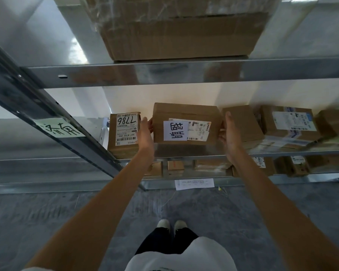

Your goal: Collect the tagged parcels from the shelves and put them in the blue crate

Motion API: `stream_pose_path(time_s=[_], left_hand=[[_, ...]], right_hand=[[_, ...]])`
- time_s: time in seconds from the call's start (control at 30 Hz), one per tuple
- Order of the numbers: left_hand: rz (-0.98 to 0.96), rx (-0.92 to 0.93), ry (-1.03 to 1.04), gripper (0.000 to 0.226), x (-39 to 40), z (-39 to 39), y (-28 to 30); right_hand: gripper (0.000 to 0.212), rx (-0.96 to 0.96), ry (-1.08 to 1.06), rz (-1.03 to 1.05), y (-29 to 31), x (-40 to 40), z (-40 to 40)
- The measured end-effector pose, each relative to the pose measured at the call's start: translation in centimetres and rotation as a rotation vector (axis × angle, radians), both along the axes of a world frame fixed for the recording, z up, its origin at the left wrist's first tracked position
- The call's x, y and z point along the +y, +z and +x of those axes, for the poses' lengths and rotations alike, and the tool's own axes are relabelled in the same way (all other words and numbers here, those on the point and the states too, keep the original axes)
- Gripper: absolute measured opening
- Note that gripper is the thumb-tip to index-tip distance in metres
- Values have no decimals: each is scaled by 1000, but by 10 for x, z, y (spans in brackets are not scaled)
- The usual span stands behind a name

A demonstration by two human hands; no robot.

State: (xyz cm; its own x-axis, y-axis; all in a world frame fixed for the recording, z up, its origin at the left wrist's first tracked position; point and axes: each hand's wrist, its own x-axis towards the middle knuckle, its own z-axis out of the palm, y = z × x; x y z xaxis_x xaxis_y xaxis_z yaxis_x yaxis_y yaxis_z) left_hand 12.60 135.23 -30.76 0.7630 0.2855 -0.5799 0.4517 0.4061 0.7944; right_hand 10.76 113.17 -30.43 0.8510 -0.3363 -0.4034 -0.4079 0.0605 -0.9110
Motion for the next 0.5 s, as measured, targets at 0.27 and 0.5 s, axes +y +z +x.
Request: stream_pose_path(time_s=[0.27,0.5], left_hand=[[56,-29,-236,54,-4,-11,12],[22,-114,-451,81,-11,-31,8]], right_hand=[[25,-140,56,-46,30,10,1],[29,-365,0,-171,69,18,11]])
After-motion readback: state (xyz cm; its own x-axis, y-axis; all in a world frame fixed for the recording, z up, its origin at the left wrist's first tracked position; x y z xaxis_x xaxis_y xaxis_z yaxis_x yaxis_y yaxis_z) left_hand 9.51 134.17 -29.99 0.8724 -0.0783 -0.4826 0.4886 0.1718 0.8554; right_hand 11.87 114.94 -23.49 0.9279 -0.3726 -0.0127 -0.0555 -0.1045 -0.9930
